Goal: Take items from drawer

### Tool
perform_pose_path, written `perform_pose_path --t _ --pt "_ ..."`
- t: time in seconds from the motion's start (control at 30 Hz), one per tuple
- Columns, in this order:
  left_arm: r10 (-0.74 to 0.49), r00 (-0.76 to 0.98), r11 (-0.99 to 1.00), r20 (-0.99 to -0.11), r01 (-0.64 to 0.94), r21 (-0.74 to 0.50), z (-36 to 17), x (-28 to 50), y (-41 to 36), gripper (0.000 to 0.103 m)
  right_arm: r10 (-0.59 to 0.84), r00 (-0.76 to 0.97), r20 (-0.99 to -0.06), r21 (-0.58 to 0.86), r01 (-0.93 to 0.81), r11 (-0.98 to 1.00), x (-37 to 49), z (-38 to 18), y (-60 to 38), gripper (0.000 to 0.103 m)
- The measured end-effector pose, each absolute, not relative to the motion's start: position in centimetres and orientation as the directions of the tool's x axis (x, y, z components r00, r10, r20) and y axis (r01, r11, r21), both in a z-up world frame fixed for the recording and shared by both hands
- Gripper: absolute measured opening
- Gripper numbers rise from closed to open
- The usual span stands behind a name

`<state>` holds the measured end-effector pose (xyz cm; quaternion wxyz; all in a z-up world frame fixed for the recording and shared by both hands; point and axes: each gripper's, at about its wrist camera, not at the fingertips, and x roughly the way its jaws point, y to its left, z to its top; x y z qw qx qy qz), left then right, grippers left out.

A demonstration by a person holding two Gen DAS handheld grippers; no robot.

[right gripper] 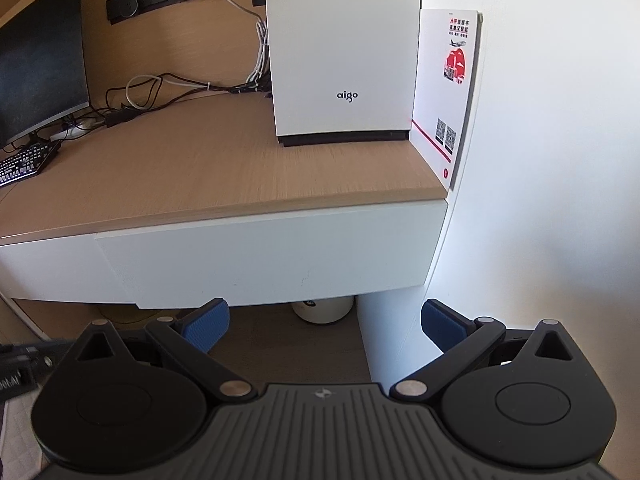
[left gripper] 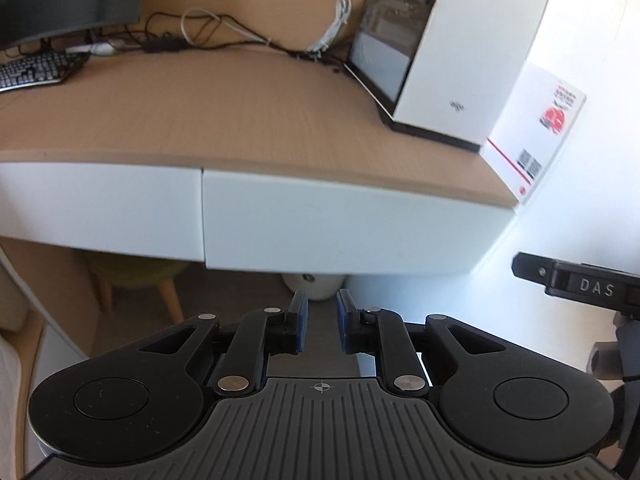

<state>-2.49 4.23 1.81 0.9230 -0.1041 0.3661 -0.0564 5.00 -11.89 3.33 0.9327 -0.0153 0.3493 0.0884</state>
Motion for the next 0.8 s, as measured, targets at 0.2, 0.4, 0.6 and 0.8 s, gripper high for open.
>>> perform_pose_path --t 0.2,0.4,0.6,0.8 --pt "-0.133 0.738 0.97 -0.662 -0.041 -0.241 0.9 1.4 6.8 0.017 0.173 0.747 -0.643 0.016 -0.212 0.977 8.8 2.3 -11.5 0.103" --pt "-0.095 0.742 0.964 -0.663 -0.099 -0.248 0.0 6.6 9.6 0.017 0.175 0.738 -0.652 0.001 -0.23 0.973 13.4 1.3 -11.5 0.103" --pt "-0.091 0.746 0.949 -0.66 -0.136 -0.285 -1.4 11.2 11.5 0.017 0.189 0.682 -0.706 -0.013 -0.28 0.96 15.9 -1.0 -11.7 0.103" --pt "-0.017 0.753 0.913 -0.658 -0.256 -0.316 -2.4 12.4 14.0 0.017 0.177 0.66 -0.73 -0.032 -0.292 0.956 17.3 -2.1 -11.9 0.103"
